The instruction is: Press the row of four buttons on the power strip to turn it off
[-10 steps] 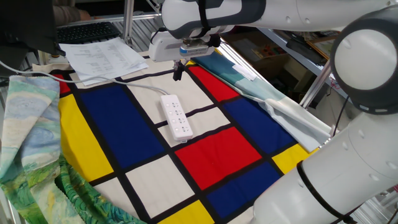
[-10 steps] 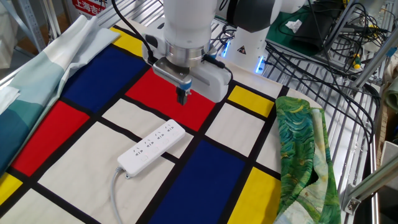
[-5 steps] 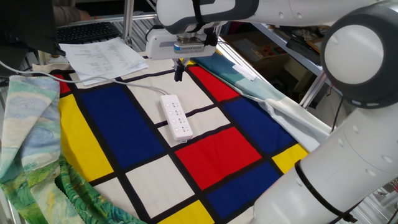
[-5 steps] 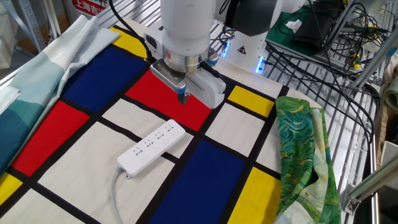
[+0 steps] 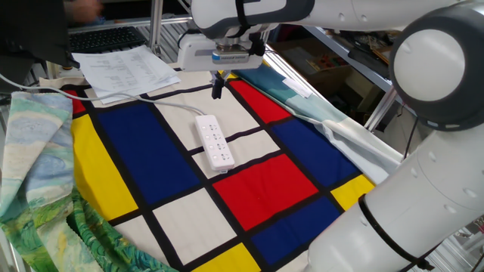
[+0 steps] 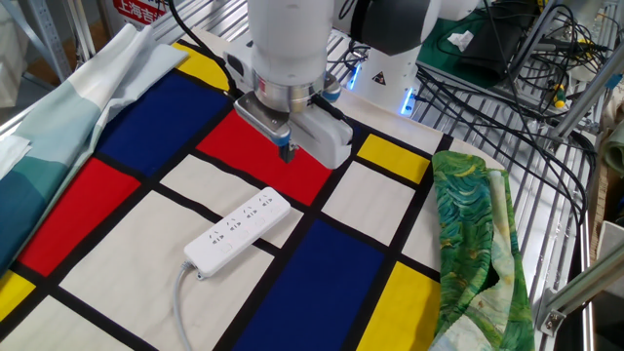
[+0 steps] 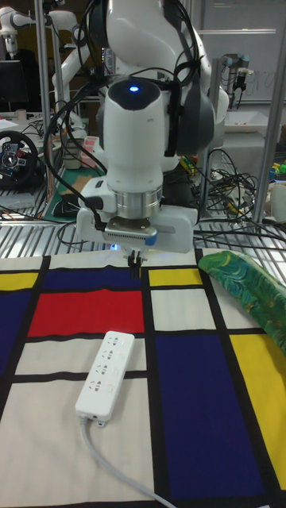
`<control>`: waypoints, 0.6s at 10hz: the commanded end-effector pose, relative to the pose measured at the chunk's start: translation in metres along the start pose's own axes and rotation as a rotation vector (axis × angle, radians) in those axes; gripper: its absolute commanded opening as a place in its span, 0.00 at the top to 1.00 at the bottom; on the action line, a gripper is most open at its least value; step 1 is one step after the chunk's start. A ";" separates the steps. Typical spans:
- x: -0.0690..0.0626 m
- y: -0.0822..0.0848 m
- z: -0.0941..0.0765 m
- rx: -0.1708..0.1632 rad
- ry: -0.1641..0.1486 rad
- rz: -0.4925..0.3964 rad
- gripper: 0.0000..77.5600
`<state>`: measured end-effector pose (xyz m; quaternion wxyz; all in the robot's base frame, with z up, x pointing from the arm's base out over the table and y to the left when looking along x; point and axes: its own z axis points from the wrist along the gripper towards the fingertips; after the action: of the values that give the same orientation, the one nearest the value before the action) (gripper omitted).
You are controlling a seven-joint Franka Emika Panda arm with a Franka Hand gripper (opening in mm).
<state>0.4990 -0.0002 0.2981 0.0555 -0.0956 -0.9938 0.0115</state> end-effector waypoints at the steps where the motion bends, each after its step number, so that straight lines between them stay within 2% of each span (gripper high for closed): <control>1: 0.000 0.000 -0.001 0.001 -0.001 0.028 1.00; 2: 0.000 0.000 -0.001 0.003 -0.002 0.029 1.00; 4: -0.001 0.000 0.002 0.028 -0.006 0.048 1.00; 6: -0.004 0.000 0.009 0.031 -0.011 0.043 1.00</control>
<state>0.5005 -0.0003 0.2911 0.0538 -0.1170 -0.9913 0.0273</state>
